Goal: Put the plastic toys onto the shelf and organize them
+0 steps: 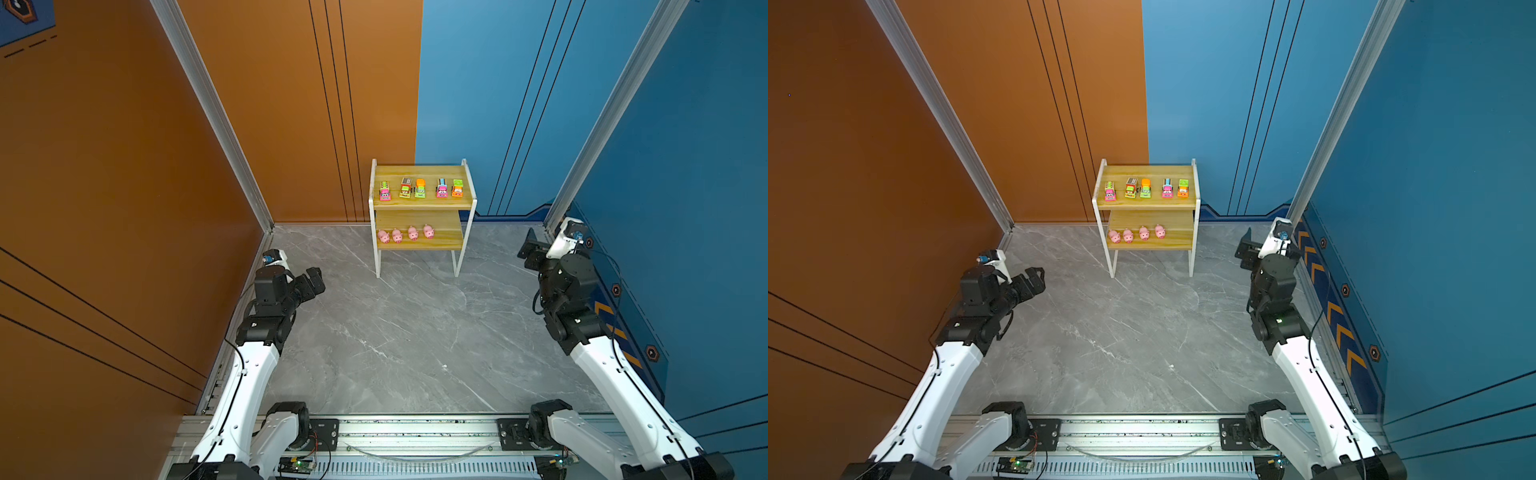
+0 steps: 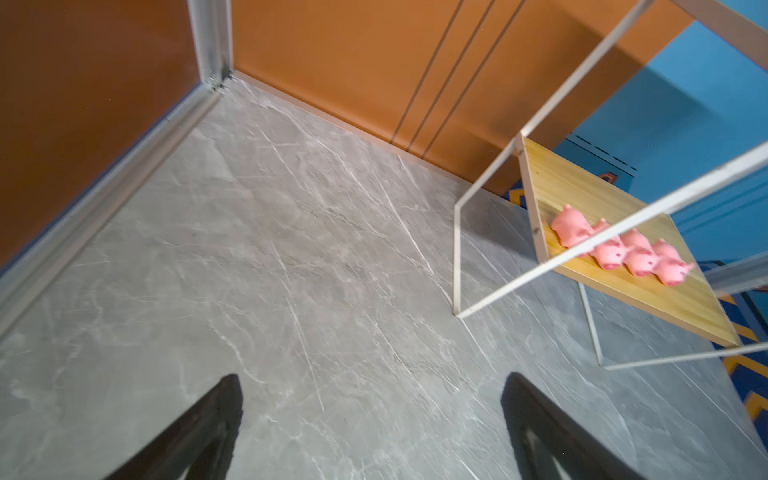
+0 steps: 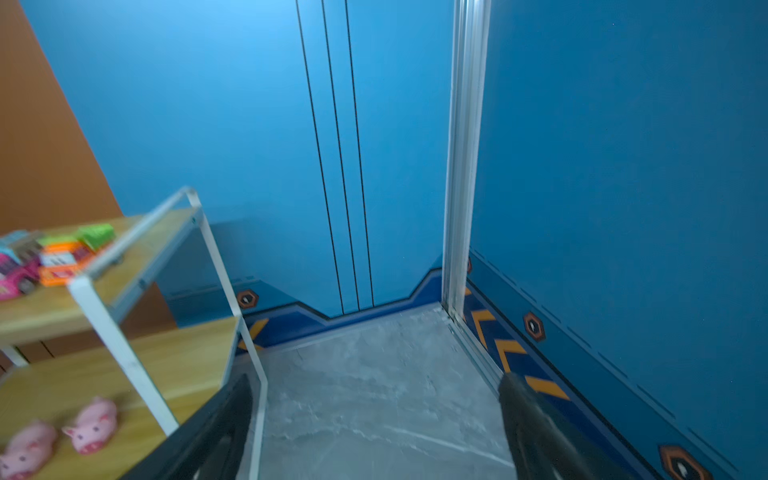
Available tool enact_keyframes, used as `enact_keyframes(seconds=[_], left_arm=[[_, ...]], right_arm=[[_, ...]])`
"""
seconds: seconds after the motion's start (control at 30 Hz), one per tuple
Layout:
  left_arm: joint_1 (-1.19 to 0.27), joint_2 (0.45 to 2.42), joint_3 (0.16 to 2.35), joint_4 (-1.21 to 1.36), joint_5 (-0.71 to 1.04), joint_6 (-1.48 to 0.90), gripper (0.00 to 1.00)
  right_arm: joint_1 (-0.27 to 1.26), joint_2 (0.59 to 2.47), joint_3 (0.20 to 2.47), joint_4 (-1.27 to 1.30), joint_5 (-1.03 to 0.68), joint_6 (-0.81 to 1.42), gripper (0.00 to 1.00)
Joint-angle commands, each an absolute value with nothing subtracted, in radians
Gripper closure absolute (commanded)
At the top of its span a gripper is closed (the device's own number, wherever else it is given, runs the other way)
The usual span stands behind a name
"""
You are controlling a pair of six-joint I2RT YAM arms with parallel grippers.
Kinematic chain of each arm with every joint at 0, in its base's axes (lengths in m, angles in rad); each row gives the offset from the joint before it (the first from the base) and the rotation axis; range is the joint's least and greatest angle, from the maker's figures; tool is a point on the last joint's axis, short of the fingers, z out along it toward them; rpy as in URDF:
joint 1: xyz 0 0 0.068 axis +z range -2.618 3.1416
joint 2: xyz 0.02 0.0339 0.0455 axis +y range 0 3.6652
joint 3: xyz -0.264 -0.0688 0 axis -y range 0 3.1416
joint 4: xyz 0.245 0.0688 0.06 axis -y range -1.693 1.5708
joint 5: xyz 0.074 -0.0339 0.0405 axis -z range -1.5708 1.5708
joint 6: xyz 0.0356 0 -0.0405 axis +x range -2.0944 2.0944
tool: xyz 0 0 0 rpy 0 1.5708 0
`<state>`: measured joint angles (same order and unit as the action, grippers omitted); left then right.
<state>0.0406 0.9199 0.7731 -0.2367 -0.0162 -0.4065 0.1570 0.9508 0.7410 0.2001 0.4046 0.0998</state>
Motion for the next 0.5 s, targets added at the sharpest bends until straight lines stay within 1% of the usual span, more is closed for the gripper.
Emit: enact_keyframes(seconds=[0.0, 0.13, 0.23, 0.33, 0.37, 0.47], left_arm=[[0.049, 0.885, 0.698, -0.133, -0.221, -0.366, 0.02], [0.039, 0.883, 0.581, 0.034, -0.298, -0.294, 0.02], [0.009, 0.931, 0.498, 0.183, -0.338, -0.207, 0.02], [-0.014, 1.014, 0.473, 0.26, -0.327, -0.151, 0.02], [-0.019, 1.053, 0.469, 0.285, -0.319, -0.134, 0.02], [-0.01, 1.168, 0.449, 0.387, -0.289, -0.11, 0.02]], right_arm=[[0.131, 0.94, 0.54, 0.358, 0.355, 0.156, 0.05], [0.115, 1.04, 0.409, 0.51, 0.37, 0.152, 0.05], [0.114, 1.169, 0.347, 0.676, 0.37, 0.1, 0.05], [0.103, 1.28, 0.32, 0.793, 0.363, 0.051, 0.04], [0.083, 1.318, 0.319, 0.827, 0.332, 0.063, 0.04], [0.047, 1.395, 0.346, 0.833, 0.272, 0.088, 0.04]])
